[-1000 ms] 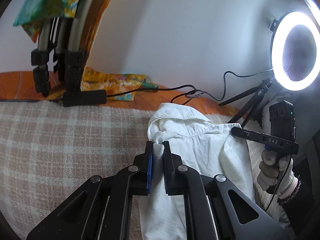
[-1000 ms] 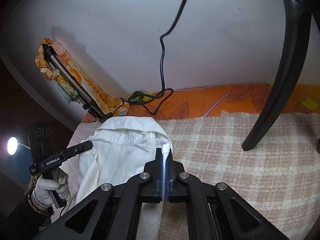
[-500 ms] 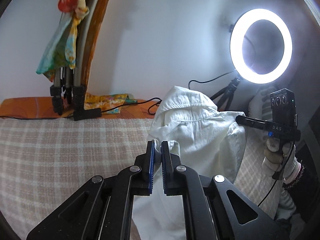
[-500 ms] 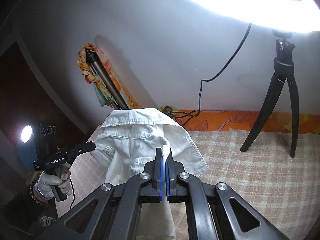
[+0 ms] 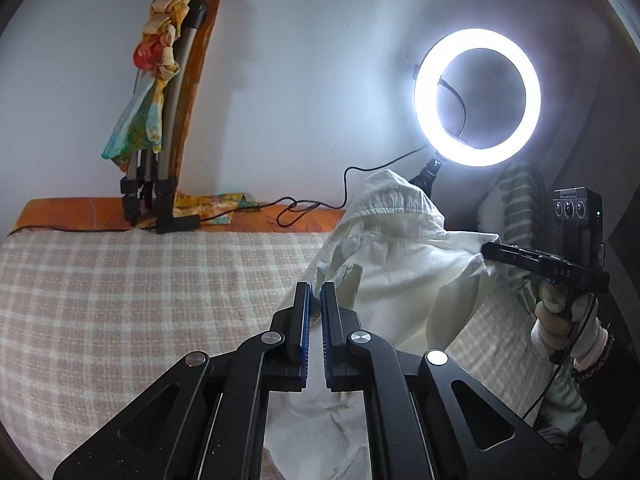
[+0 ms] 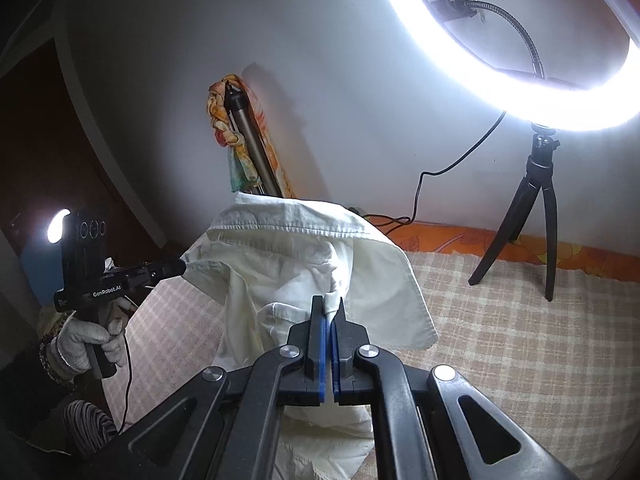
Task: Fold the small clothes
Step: 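Lift the gripped collar end upward with both tools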
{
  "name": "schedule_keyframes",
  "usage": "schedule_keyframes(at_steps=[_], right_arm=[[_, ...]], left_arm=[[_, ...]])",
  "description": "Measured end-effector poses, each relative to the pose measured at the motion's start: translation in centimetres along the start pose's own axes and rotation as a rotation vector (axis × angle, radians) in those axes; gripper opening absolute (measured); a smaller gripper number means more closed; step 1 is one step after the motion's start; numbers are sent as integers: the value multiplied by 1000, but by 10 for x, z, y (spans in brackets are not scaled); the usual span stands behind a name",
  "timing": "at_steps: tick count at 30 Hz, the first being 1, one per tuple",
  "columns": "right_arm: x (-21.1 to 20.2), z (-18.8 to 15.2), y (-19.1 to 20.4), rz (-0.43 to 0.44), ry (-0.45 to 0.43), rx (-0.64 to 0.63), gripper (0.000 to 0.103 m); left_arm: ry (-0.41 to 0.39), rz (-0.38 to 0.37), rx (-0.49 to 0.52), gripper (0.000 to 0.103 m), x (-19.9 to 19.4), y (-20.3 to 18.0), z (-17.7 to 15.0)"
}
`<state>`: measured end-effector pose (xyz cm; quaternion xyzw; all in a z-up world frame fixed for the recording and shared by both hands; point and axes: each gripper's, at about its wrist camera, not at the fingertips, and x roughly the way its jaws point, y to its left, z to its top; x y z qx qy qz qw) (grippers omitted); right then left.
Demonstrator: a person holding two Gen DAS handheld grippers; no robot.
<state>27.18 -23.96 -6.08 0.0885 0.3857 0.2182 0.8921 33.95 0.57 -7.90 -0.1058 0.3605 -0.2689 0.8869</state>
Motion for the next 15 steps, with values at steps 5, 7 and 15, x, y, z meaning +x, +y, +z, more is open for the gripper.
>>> schedule_keyframes(at_steps=[5,7,15], right_arm=[[26,17,-17,-32,4,2,0],[46,22,-34,-41,15,20,0],[126,7,-129,-88,165,257,28]], left_arm=[[5,34,9,4,24,5,16],[27,41,10,4,47,14,23],[177,53,-67,23,136,67,16]])
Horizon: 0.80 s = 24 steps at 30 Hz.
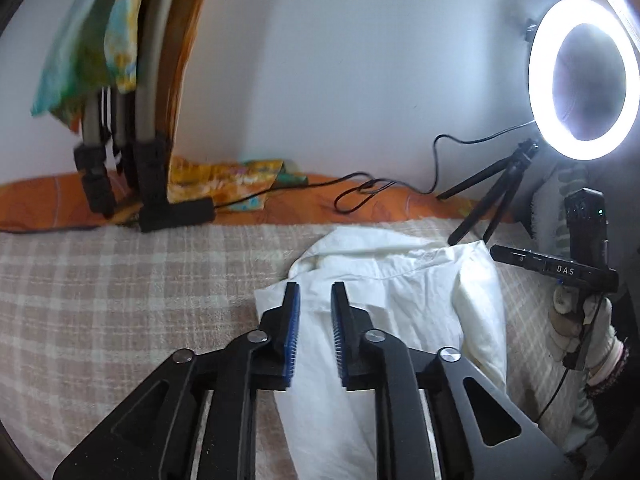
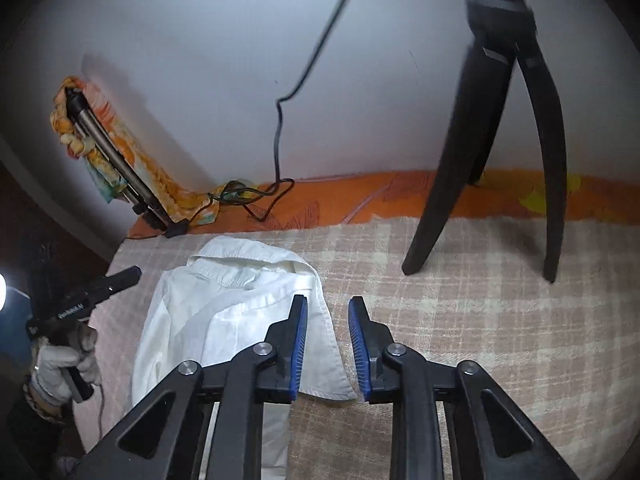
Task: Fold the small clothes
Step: 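Lift the gripped collar end upward with both tools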
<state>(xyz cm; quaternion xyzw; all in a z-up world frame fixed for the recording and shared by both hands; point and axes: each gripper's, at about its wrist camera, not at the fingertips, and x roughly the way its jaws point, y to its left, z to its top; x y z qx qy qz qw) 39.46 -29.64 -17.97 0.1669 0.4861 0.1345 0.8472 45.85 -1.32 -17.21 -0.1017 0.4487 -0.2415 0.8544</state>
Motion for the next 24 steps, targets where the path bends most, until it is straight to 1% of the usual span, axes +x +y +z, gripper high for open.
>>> schedule_keyframes(at_steps=[1,2,3,4,6,8,10,11,12,13,15,16,17,18,19,20,21,22,24], right_arm=[[2,-2,-7,25,2,12,32],[5,-4,-13,51,9,23,36],[7,-7,-19,93,23,41,37],[9,-10,-25,137,34,65,38],[13,-15,-32,253,48,102,40],[17,-18,-30,323,58,104,40],[24,-19,-26,355,75,98,40],[29,-18,-23,361,85,95,40],[34,-17,-20,370,95,92,40],[40,-15,-17,387,111,90,40],[51,-12,-10,406,132,72,39],[54,-11,-7,397,134,60,38],[59,-9,-2,383,131,51,36],[63,-7,2,385,134,51,31],[66,-4,4,384,131,50,27],[65,-2,10,373,117,31,18],[63,0,19,355,101,-9,12],[58,2,26,351,83,-50,9],[44,5,42,376,40,-130,5]], left_arm=[[18,-23,-1,27,5,5,-3],[34,-40,0,34,9,9,-5],[49,-45,-3,44,12,13,-7],[65,-41,-8,48,14,16,-10],[83,-41,-6,50,17,24,-13],[95,-49,-9,50,21,29,-16],[109,-81,-39,50,29,33,-18],[86,-111,-54,50,30,34,-17],[98,-148,-70,50,35,33,-15],[95,-168,-74,50,38,32,-14],[93,-194,-70,47,43,27,-12],[90,-213,-69,46,45,24,-11],[93,-238,-76,29,47,22,-11],[101,-255,-89,7,50,21,-11],[99,-266,-100,5,51,20,-12],[87,-264,-99,5,49,17,-12],[66,-262,-91,5,44,14,-12],[26,-248,-78,5,34,11,-11],[-46,-238,-64,5,14,8,-10]])
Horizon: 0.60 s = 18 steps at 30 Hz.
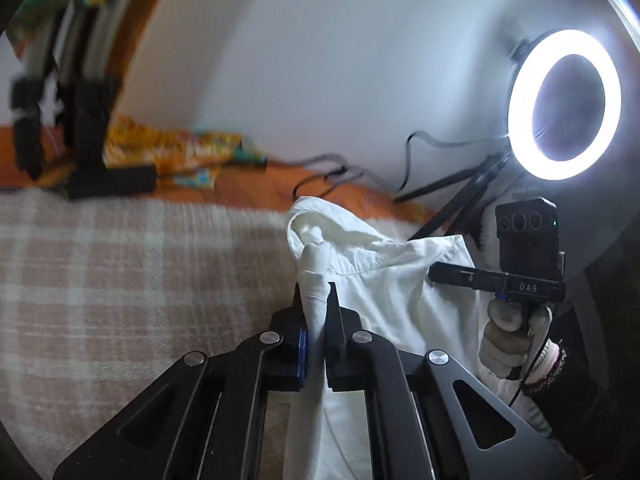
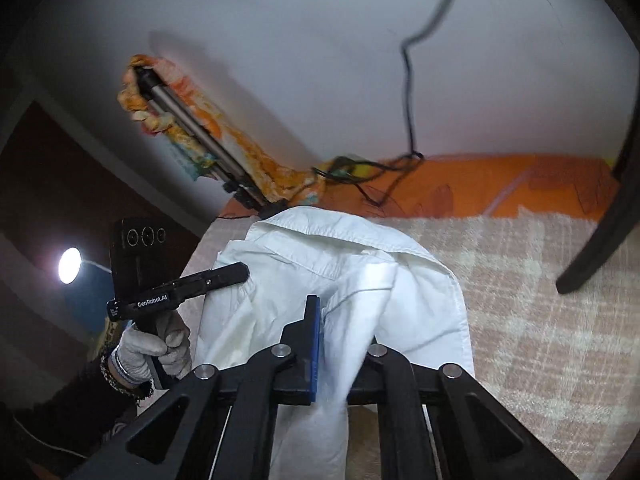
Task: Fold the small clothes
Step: 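Lift the gripped collar end upward with both tools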
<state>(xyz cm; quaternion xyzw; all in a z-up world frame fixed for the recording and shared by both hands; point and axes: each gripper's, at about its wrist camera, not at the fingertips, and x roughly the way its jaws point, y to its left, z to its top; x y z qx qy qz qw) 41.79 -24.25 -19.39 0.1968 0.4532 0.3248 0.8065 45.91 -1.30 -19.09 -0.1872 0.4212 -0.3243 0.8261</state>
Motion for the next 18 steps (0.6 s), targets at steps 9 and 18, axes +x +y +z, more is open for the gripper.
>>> schedule_keyframes(at_steps=[9,18], right_arm=[[12,12,-34,-155,22,16,4],[15,14,-42,-119,39,52,30]], left_arm=[[26,178,49,5,-1,14,-9],[60,176,-35,30,11,27,6]])
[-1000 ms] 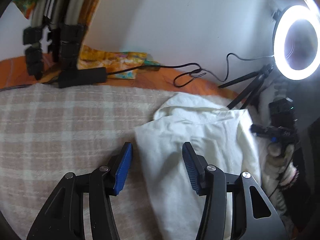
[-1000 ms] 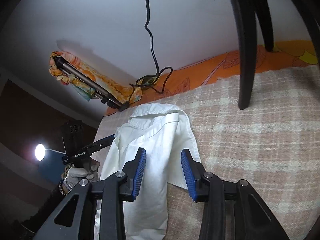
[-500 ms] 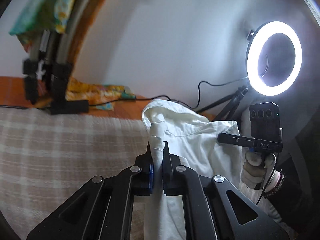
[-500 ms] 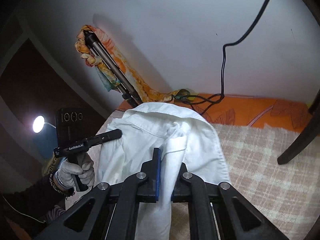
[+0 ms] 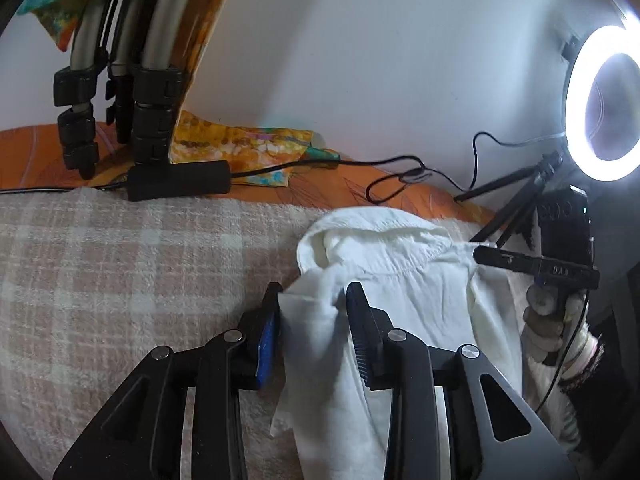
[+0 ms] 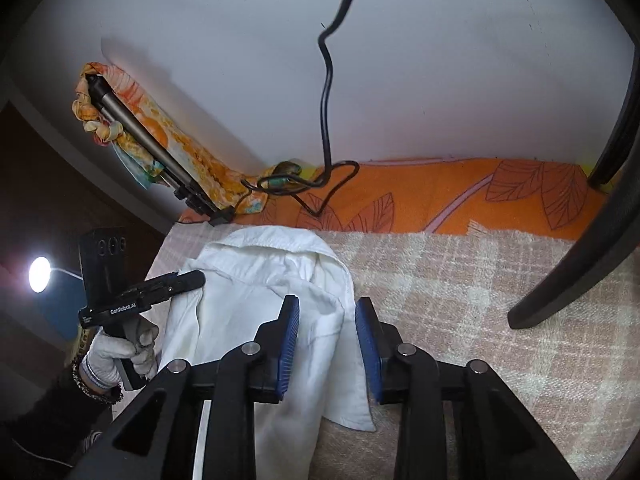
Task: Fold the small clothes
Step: 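Lift the gripped collar end upward with both tools, then fold the collar end over onto the hem and open both tools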
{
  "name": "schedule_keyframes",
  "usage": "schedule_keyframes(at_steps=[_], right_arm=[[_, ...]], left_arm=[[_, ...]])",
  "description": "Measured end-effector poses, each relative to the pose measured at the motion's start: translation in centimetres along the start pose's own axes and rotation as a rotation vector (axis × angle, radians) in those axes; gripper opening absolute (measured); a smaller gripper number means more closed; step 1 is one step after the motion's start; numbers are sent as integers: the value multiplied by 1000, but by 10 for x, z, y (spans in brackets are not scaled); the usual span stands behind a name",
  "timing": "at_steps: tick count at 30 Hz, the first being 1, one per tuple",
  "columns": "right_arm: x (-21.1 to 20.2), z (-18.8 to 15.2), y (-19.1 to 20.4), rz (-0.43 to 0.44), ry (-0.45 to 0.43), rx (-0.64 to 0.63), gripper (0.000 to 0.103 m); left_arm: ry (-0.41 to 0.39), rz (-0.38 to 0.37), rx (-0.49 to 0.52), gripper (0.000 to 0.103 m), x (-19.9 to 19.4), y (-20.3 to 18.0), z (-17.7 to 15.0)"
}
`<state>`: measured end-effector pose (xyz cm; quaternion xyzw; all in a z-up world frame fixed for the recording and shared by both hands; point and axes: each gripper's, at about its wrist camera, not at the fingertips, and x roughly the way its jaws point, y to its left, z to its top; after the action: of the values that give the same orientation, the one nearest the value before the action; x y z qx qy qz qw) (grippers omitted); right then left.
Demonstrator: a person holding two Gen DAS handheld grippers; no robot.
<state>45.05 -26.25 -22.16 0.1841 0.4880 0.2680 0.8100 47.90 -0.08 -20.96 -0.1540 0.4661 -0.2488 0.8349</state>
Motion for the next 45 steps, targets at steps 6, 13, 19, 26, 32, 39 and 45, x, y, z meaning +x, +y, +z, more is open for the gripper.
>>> schedule_keyframes(at_steps=[6,13,19,26,32,39,45], right_arm=[[10,-3,23,-114,34,-101,1],[-34,-3,53,-121,-65,-131,0],[-85,-14,97,-103,-131,-207,0],[-136,-61,147,-106,-162,-292,0],[-163,-119,179,-142,-158,-367,0],[-172,-178,197,-174,-152,-386,0],[-171,-234,205,-207,-137,-421,0]], left_arm=[[13,-66,-9,8,7,5,5],[-63,-108,30,7,-36,-26,12],[-118,-120,102,7,-86,-60,2],[-144,-128,164,7,-145,-85,-38],[-132,-112,235,7,-177,-115,-89],[-96,-99,285,7,-190,-132,-144],[-69,-97,300,7,-197,-133,-183]])
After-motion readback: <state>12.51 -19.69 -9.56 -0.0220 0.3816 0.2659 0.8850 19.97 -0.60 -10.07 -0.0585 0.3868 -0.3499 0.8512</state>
